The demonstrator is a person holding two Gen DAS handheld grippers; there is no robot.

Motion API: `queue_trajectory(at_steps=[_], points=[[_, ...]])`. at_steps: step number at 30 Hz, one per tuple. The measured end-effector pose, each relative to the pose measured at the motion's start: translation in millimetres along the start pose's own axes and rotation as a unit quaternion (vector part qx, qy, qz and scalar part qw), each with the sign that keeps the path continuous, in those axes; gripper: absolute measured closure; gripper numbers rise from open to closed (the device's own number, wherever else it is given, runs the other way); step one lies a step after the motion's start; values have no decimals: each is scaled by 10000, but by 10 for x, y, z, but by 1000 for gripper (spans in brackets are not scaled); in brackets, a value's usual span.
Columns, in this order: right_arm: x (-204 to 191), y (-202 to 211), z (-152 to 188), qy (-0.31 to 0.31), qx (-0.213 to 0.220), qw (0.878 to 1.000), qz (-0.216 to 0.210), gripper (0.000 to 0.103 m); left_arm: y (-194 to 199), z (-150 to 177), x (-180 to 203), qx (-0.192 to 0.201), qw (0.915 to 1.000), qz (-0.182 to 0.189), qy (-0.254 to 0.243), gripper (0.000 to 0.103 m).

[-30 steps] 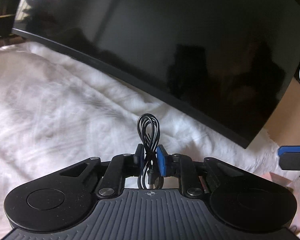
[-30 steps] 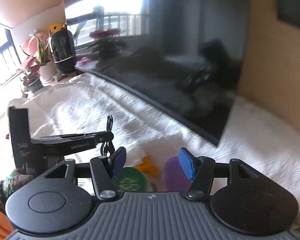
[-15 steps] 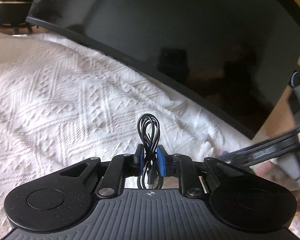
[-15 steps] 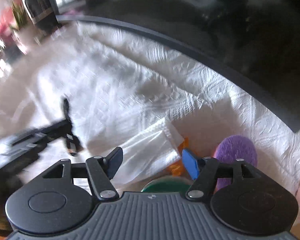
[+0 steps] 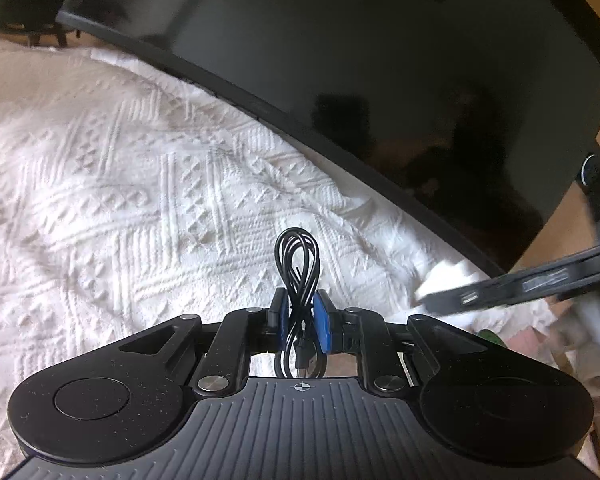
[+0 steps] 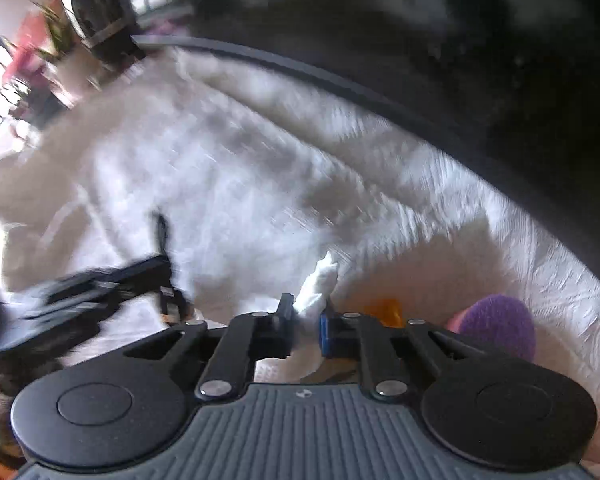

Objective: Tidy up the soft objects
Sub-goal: 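Carry the cable and tissue into the pink box and open both tools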

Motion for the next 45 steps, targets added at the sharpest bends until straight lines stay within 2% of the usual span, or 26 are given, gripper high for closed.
queue_trajectory(at_steps=[4,8,12,17,23,27,31,36,41,45], points=[[-208,657,24,455,672,9967,-85,91,179,-124,162,245,9995,-163,-147,85],[-241,1263,114,711,1215,9900,7,91,424,-348,578,399,9958,-466,-677,85],[-52,1732,238,608,1605,9851,141,91,622,-559,1041,491,9933,-446,-951,85],[337,2114,485,370,1900,9802,412,91,656,-559,1644,526,9891,-312,-1337,85],[816,2511,872,43,2134,9737,799,91,403,-357,2397,230,9844,195,-1735,85],[1103,2746,1145,-163,2274,9660,1217,91,143,-197,2895,-57,9791,703,-1908,85],[1318,2953,1425,-299,2398,9569,1609,91,-106,72,3366,-396,9680,1169,-2185,85],[1525,3095,1718,-626,2399,9521,1788,90,-402,451,3773,-865,9540,1625,-2365,85],[1854,3033,2053,-1016,2120,9554,1790,90,-674,777,4018,-1326,9407,1831,-2529,85],[2053,2772,2260,-1255,1816,9579,1834,90,-885,1017,4107,-1727,9303,1717,-2742,84]])
Point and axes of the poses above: each gripper's, at about its wrist camera, not at the fingertips, and y roughly against the way its jaws point, x to its right, z to its underside, the point moved 1 cm from there along -y, roughly the way its jaws point, and after that the axes turned 1 degree about -z, right-handed, at the moved point
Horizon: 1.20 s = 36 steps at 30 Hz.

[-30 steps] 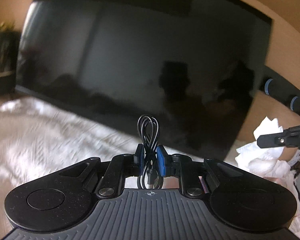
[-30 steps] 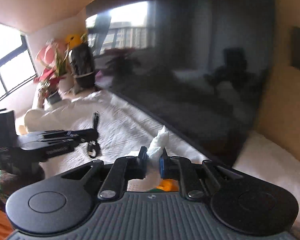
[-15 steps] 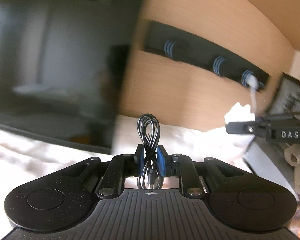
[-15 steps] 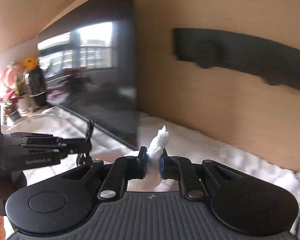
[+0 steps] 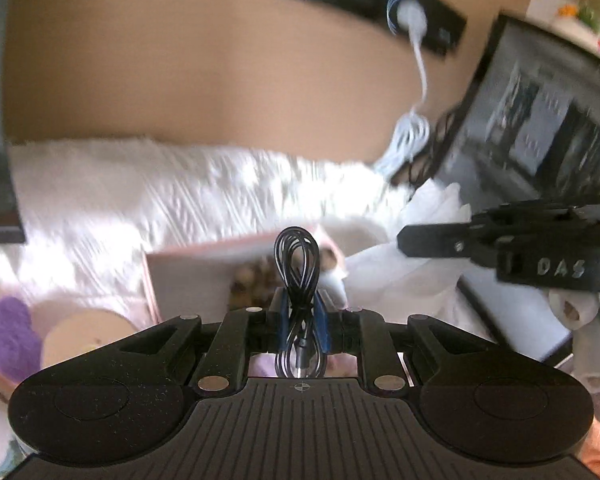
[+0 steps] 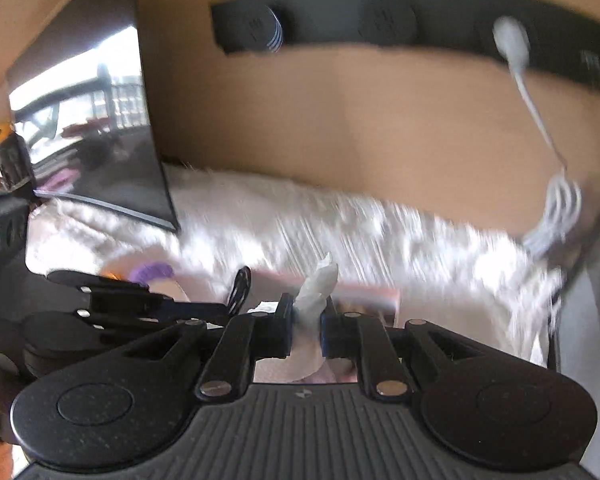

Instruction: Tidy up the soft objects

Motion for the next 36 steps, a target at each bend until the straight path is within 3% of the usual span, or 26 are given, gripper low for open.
queue_trajectory(at_steps=[9,16,27,31,36], points=[[19,-621,625,-419,-814,9954,-295,90,-403,86,101,-329,9932,-931,-617,84],[-124,-938,767,-497,-1028,9914,-639,90,-465,77,64,-355,9873,-1340,-783,84],[-11,-1095,780,-717,-1103,9879,-827,87,-360,41,-56,-2,9903,-1298,-502,83],[51,-924,693,-873,-757,9890,-929,68,-244,37,-75,194,9913,-1225,-445,83],[18,-615,548,-686,-331,9930,-904,62,-55,19,-193,442,9919,-1166,-236,84]])
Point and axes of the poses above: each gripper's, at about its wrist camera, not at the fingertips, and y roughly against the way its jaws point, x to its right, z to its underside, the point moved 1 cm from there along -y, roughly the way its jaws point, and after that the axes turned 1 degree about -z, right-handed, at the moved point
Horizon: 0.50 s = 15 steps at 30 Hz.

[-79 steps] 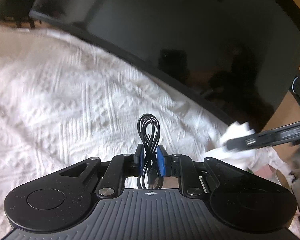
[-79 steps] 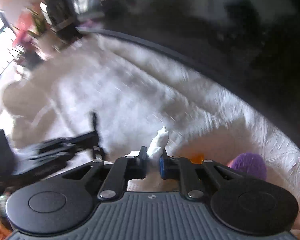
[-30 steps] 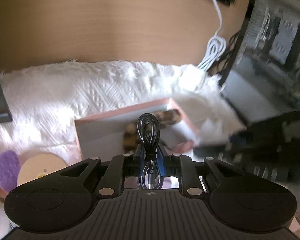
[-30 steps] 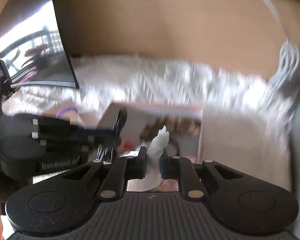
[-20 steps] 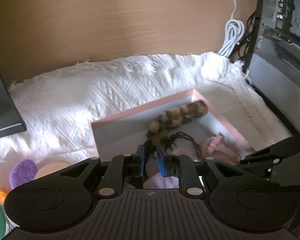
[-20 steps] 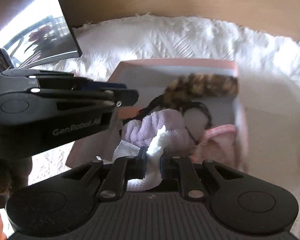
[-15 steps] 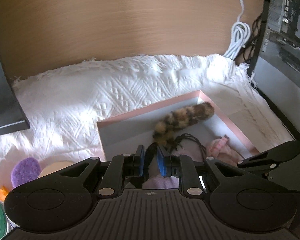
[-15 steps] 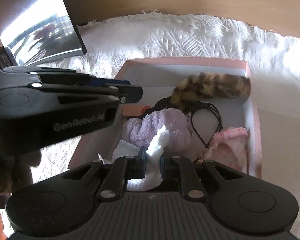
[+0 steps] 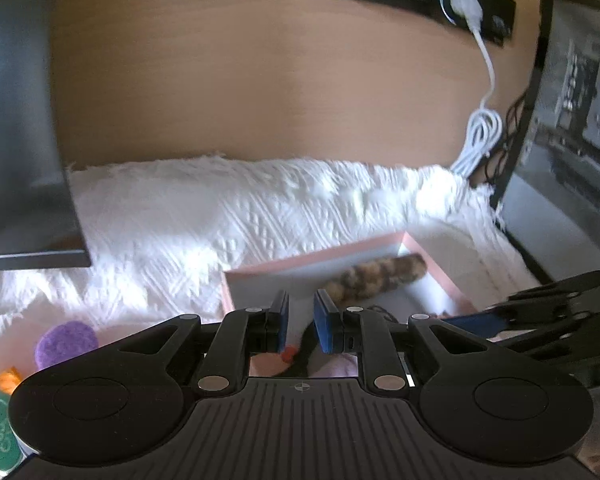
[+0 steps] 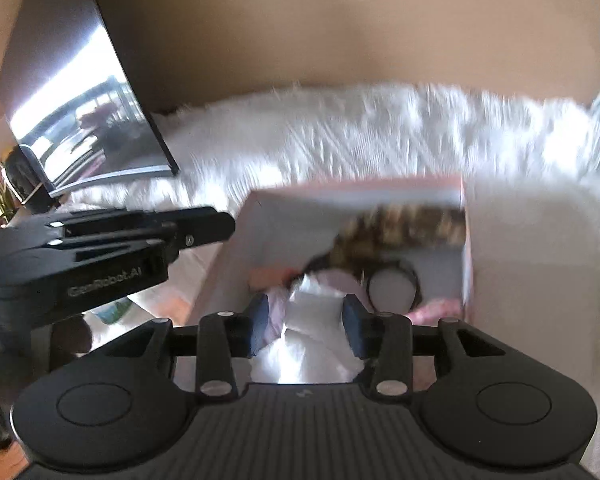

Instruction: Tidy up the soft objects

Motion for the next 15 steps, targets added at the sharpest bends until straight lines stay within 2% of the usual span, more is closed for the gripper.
queue_trajectory(at_steps=[2,5,7,9,12,15], points=[[-85,-1,26,214,-154,9997,-15,61,60,-11,-114,54,9999,-8,121,84],[-130,-150,91,244,-630,9977,74,62,144,-14,-341,101,9993,-101,338,84],[-94,-326,119,107,-970,9952,53,69,211,6,-519,140,9984,-228,506,84],[-28,-532,126,-53,-1262,9916,260,73,296,51,-732,160,9968,-353,701,84],[7,-656,90,-61,-1414,9880,617,73,471,158,-1014,198,9938,-593,919,84],[-90,-499,-97,107,-1223,9909,554,71,656,303,-1312,222,9908,-823,1050,84]])
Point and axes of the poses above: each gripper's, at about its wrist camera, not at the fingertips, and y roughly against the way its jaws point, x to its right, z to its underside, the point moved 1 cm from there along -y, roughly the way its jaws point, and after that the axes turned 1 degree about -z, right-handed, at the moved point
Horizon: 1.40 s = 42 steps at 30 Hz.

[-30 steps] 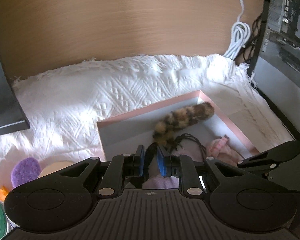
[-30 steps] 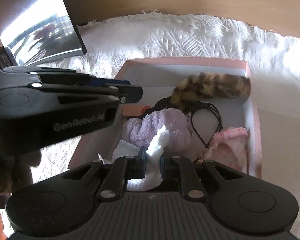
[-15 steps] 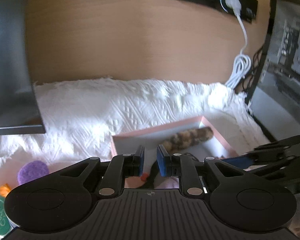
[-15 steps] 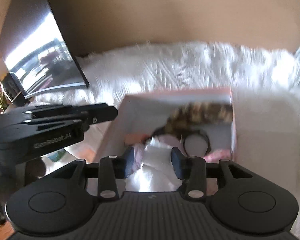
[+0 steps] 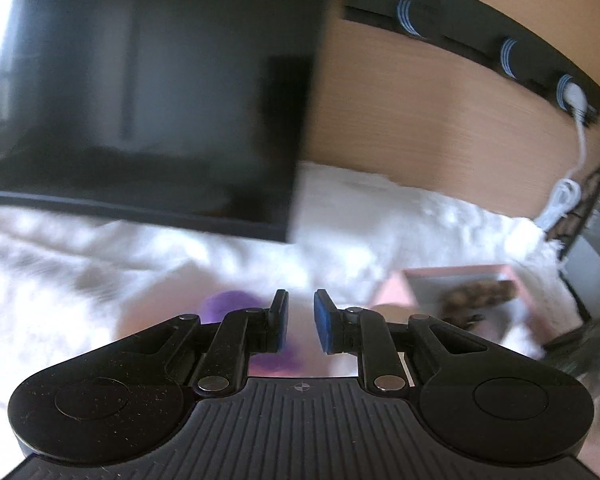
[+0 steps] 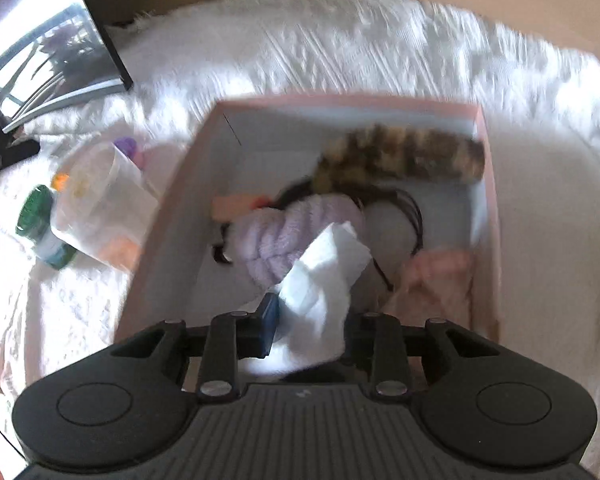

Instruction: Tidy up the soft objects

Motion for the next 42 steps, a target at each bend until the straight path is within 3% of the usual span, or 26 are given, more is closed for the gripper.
queue_trajectory(at_steps=[2,4,8,10,12,17,23,26,29,31,35,39,41,42], points=[[-122,285,-111,280,397,9988,116,57,50,43,-237,-3,9998,-137,110,84],[-281,551,-188,638,884,9932,410,33,77,85,-469,-2,9992,-285,296,84],[-615,971,-333,1191,1761,9733,862,29,109,160,-823,6,9968,-452,654,83],[-753,1083,-399,1241,2110,9660,829,27,89,193,-953,-37,9959,-480,765,83],[-921,1136,-459,1369,2181,9643,622,27,56,220,-1055,-96,9949,-474,879,83],[-1324,929,-640,1529,1635,9746,-113,27,-56,280,-1317,-118,9921,-170,1235,83],[-1883,348,-931,1616,783,9827,-449,27,-280,282,-1681,-377,9872,476,1472,83],[-2192,67,-1107,1551,424,9851,-604,27,-323,233,-1872,-155,9880,701,1368,83],[-2537,-277,-1209,1714,148,9838,-506,35,-339,268,-2083,208,9828,1015,1532,83],[-2752,-548,-1244,1889,-177,9806,-485,55,-291,266,-2130,240,9837,999,1476,83],[-3066,-1065,-1319,1982,-663,9772,-378,55,-280,282,-2156,200,9842,1186,1298,83],[-3180,-1422,-1299,2086,-943,9734,43,57,-273,304,-2186,133,9878,970,1210,83],[-3149,-1561,-1287,2046,-1151,9719,204,64,-247,304,-2202,171,9875,921,1271,83],[-3114,-1579,-1280,2036,-1222,9711,238,75,-228,304,-2226,194,9869,947,1295,83]])
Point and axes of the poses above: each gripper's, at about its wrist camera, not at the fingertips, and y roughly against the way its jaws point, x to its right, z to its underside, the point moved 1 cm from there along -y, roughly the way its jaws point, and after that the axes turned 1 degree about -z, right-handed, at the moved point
